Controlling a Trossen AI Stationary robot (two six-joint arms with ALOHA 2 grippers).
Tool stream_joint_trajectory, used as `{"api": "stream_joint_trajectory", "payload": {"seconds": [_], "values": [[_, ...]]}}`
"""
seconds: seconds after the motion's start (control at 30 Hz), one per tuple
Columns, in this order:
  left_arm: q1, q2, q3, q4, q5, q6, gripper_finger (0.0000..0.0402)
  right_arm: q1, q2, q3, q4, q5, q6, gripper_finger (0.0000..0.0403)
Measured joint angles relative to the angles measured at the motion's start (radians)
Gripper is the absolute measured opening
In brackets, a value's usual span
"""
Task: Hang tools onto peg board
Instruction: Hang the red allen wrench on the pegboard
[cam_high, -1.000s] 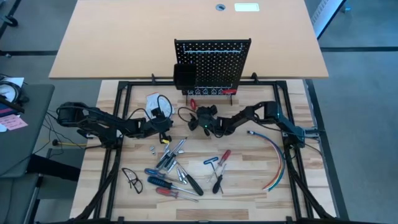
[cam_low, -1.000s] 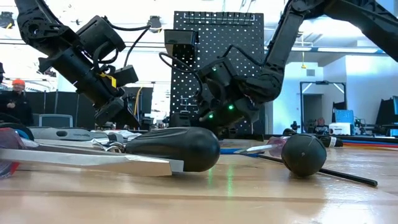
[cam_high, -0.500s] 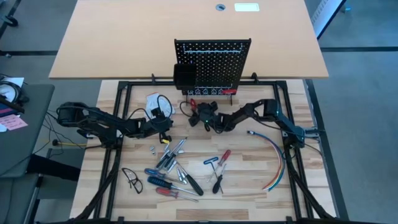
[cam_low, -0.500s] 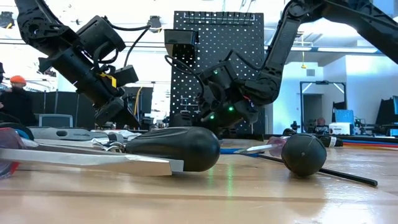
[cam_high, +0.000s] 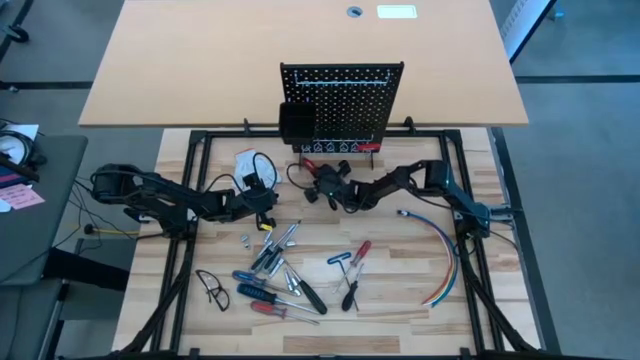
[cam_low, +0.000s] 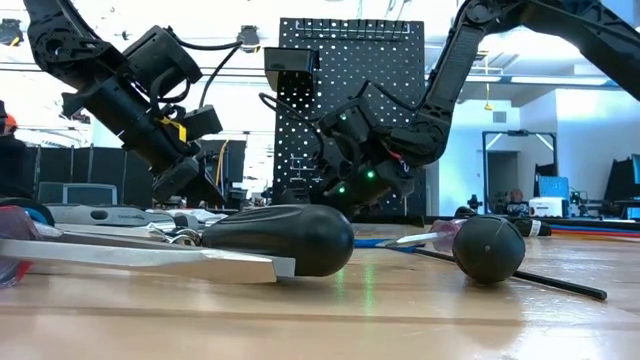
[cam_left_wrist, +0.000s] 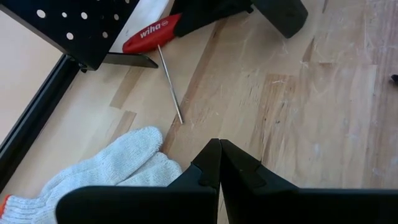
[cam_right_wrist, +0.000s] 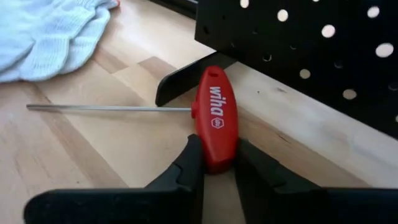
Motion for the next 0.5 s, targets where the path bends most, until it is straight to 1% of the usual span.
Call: {"api": "stream_joint_trajectory", "payload": {"seconds": [0.1,0.2,0.27,0.5], "values": [[0.0,0.0,0.0,0.0,0.01,-0.004,0.0,0.028,-0.001,0.001,-0.027,0.007,-0.001,0.0077],[0.004,0.0,0.0,0.004,0.085,0.007,0.0,0.059,-0.002,-0.002,-0.038,0.01,0.0,0.0077],[0.006,0.0,0.0,0.008,0.111,0.006,0.0,0.079,-0.002,-0.002,-0.045,0.009,0.002,0.0077],[0.007,0.0,0.0,0.02,0.122,0.007,0.0,0.168,-0.02,0.001,-0.139,0.005,0.011,0.0077]]}}
